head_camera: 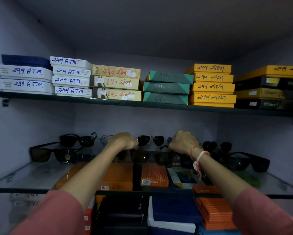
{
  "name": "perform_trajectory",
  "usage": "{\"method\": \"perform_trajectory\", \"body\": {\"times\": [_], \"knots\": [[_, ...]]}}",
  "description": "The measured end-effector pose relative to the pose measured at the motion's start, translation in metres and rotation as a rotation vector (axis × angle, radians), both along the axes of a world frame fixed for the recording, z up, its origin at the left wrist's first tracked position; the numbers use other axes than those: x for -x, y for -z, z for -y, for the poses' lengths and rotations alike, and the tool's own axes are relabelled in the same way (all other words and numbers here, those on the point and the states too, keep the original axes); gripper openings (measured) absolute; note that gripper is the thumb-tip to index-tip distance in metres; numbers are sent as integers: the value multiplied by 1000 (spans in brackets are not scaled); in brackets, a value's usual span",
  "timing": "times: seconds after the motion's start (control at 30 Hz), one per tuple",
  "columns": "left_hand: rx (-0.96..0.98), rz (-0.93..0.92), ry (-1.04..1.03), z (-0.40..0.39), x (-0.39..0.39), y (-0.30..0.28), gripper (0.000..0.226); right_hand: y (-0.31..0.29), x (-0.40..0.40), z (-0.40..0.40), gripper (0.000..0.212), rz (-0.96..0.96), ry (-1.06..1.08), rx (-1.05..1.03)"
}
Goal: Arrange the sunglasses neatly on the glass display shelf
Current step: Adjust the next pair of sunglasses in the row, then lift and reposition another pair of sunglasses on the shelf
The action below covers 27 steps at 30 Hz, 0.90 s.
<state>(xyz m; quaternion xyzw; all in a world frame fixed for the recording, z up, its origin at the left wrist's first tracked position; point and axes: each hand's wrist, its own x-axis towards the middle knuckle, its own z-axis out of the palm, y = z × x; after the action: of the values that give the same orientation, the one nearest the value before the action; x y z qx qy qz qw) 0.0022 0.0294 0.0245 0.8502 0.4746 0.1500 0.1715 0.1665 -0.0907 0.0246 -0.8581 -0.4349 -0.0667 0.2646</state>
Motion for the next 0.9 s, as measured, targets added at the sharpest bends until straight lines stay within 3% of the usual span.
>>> {"method": "perform_trajectory", "body": {"times": [0.1,0.17,0.33,0.47,0.73,0.8,0.9], "knots": [[-22,-36,12,-2,-4,8,19,5,-1,-2,20,32,7,51],[-24,-29,1,-3,-3,9,23,5,-4,-2,18,61,3,80],[-134,6,-132,-18,12,7,49,4,-8,-1,44,67,-5,106],[-116,-43,-170,-26,21,19,56,2,-4,-1,44,80,-11,47],[-144,211,-118,-28,44,20,31,-1,17,-6,26,107,-118,-166],[-179,281,-30,-26,59,16,18,-4,29,-14,27,81,-188,-236],[-268,327,87,-21,84,12,15,-7,53,-31,30,1,-296,-267]]}}
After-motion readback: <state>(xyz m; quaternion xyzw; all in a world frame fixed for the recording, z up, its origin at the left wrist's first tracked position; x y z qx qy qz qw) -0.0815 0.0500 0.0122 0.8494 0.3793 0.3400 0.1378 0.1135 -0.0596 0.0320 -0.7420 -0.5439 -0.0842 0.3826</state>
